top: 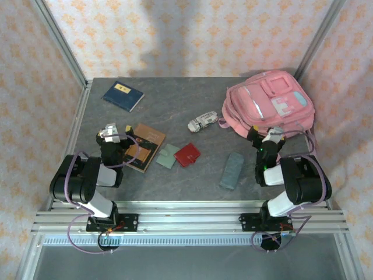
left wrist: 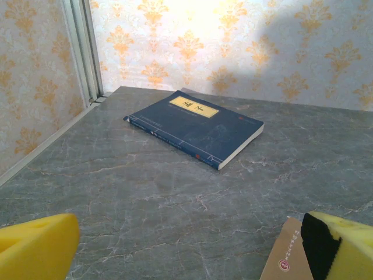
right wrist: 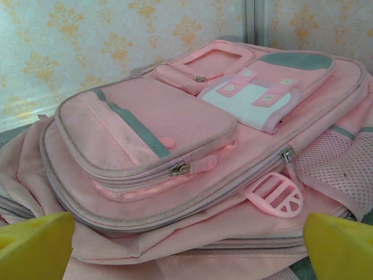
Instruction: Pack the student bag
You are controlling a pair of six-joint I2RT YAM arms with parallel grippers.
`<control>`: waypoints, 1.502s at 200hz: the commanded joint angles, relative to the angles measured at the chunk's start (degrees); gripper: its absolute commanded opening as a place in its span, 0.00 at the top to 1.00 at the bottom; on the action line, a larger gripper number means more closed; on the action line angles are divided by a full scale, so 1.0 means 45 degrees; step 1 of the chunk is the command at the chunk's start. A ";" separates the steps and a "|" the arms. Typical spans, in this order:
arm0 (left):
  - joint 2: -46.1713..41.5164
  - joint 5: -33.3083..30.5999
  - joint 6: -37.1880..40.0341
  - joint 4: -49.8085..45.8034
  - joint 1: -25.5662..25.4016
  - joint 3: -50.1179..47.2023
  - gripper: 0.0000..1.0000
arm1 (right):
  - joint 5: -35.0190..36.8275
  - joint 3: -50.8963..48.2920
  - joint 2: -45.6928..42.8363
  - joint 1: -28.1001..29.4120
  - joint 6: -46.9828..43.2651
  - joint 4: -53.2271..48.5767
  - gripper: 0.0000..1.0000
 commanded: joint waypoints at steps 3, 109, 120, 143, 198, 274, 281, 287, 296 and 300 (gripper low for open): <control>-0.0218 0.0329 -0.0237 -0.0048 0.0074 0.0202 0.00 | -0.0036 0.0116 -0.0164 -0.0101 -0.0172 0.0099 0.00; -0.0232 0.0270 -0.0260 -0.0060 0.0081 0.0189 0.00 | -0.0056 0.0145 -0.0151 -0.0100 -0.0152 0.0043 0.00; -0.0223 0.0266 -0.0240 -0.0051 0.0076 0.0188 0.00 | -0.0069 0.0144 -0.0158 -0.0100 -0.0142 0.0063 0.00; -0.0220 0.0292 -0.0203 -0.0030 0.0061 0.0184 0.00 | -0.0058 0.0159 -0.0157 -0.0100 -0.0137 0.0066 0.00; -0.0220 0.0306 -0.0222 -0.0030 0.0066 0.0192 0.00 | -0.0063 0.0157 -0.0153 -0.0100 -0.0153 0.0064 0.00; -0.0983 -0.2670 -0.0612 -0.0997 -0.0431 0.0500 0.00 | -0.0107 0.0645 -0.0870 -0.0054 -0.0278 -0.1163 0.01; -0.1500 -0.2646 -0.0634 -0.2180 -0.0419 0.0900 0.00 | 0.0038 0.1380 -0.1250 -0.0051 -0.0169 -0.2817 0.00; -0.1848 -0.2470 -0.0589 -0.3169 -0.0426 0.1309 0.00 | 0.0379 0.2034 -0.1461 -0.0056 0.0050 -0.4124 0.00; -0.2324 -0.2259 -0.0490 -0.4406 -0.0429 0.1858 0.00 | 0.0633 0.2713 -0.1707 -0.0042 0.0358 -0.5605 0.00; -0.2523 -0.2253 -0.0536 -0.4805 -0.0432 0.2055 0.00 | 0.0544 0.2821 -0.1839 -0.0042 0.0423 -0.5895 0.00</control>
